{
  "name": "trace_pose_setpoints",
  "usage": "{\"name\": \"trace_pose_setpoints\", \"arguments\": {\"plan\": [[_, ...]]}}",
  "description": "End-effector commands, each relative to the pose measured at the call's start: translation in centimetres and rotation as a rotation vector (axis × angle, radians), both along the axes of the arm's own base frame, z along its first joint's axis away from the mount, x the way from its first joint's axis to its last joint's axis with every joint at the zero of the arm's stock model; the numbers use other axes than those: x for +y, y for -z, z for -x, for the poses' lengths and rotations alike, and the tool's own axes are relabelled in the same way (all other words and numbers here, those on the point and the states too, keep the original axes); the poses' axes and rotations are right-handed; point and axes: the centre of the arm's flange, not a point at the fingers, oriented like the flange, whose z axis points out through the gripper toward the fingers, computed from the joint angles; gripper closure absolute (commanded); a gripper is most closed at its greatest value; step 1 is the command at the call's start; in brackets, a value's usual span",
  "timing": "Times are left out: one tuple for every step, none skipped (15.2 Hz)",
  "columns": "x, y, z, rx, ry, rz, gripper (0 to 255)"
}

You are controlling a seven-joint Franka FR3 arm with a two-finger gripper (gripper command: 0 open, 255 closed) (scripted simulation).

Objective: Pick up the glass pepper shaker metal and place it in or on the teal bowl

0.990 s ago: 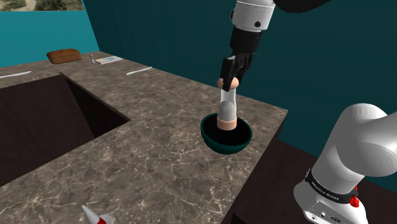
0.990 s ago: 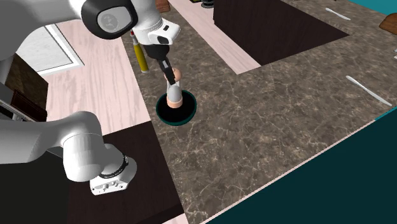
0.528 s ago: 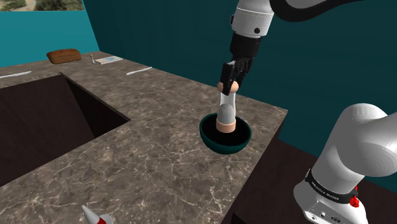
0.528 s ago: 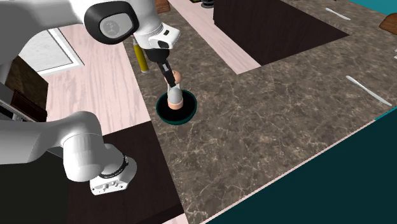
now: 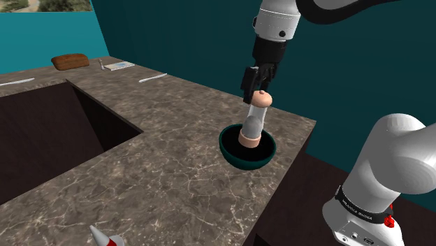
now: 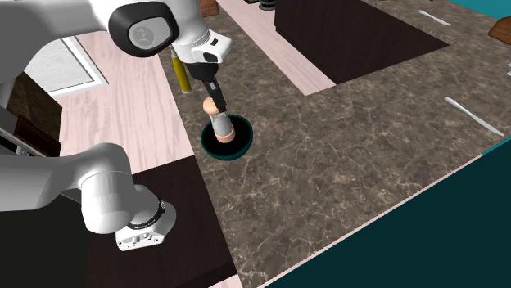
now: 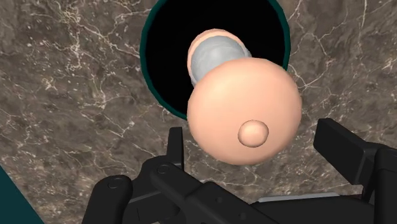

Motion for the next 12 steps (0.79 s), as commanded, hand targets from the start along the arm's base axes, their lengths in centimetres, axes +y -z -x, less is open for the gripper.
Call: {"name": "trace_pose_setpoints", "arguments": {"plan": [[0.0,-1.3,0.2,0.000,0.000,0.000,0],[0.0,-2.6,0.4,0.000,0.000,0.000,0],[0.0,-3.9,0.6,0.000,0.000,0.000,0],[0.0,-4.9,0.8,0.000,0.000,0.000,0],[0.0,-4.9,0.8,0.000,0.000,0.000,0],[0.0,-4.9,0.8,0.000,0.000,0.000,0],[0.0,-4.9,0.8,0.000,0.000,0.000,0],[0.0,-4.9,0.8,0.000,0.000,0.000,0],[0.0,-4.9,0.8,0.000,0.000,0.000,0],[0.0,-4.9,0.8,0.000,0.000,0.000,0],[0.0,-4.9,0.8,0.000,0.000,0.000,0],[0.0,-4.9,0.8,0.000,0.000,0.000,0]]}}
